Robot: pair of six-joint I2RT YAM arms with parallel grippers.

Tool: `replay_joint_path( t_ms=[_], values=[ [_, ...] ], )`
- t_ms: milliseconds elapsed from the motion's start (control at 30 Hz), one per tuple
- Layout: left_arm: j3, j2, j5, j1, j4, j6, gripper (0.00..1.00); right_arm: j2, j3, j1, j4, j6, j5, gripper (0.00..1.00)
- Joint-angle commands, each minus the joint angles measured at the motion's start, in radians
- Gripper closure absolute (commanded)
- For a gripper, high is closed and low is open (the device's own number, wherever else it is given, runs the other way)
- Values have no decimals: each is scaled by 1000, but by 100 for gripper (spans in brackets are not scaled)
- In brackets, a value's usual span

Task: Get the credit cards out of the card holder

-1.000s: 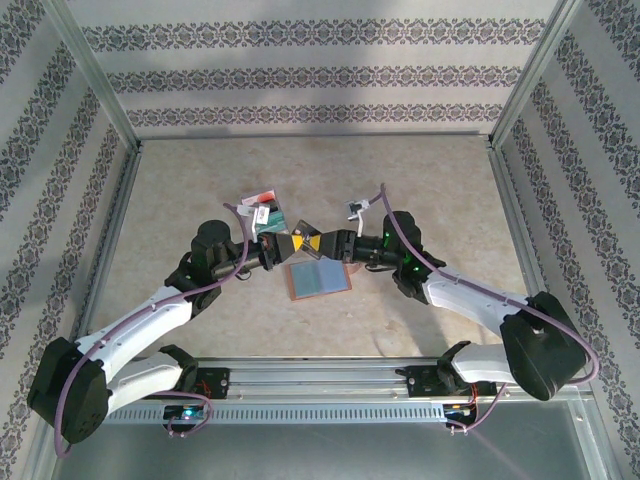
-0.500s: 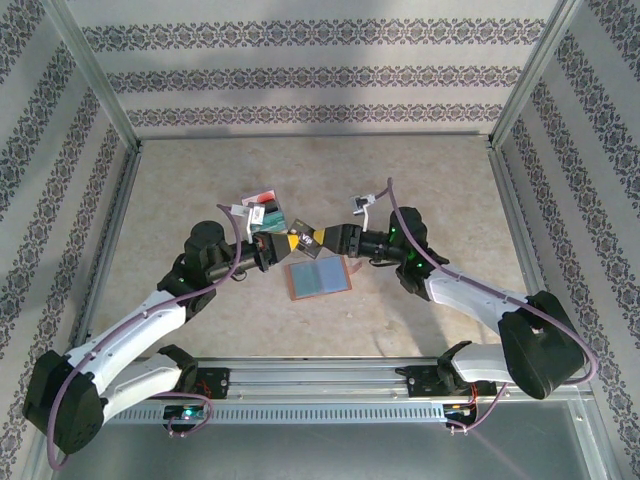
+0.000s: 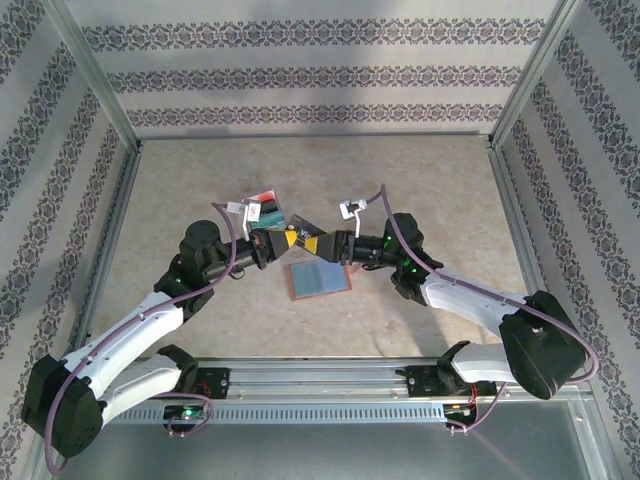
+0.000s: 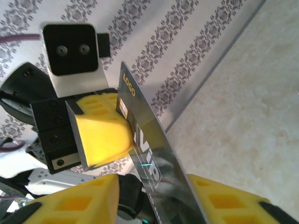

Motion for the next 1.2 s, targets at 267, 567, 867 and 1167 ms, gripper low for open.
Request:
replay_joint_path(
  t_ms=[267,567,867,1167],
  values=[
    [-37,3,-6,14,127,-78,100,-9,-3,0,177,18,6,100],
    [20,-62,-8,59,-25,-2,53,-93,-14,-51,8,-62,-21,100],
    [439,-11,117,98,-710,575,43,-156,119,-50,-548,-405,-145,100],
    [773,234,275,93,-1199,1044,45,-154,242,-20,-856,-638,-208,100]
  ],
)
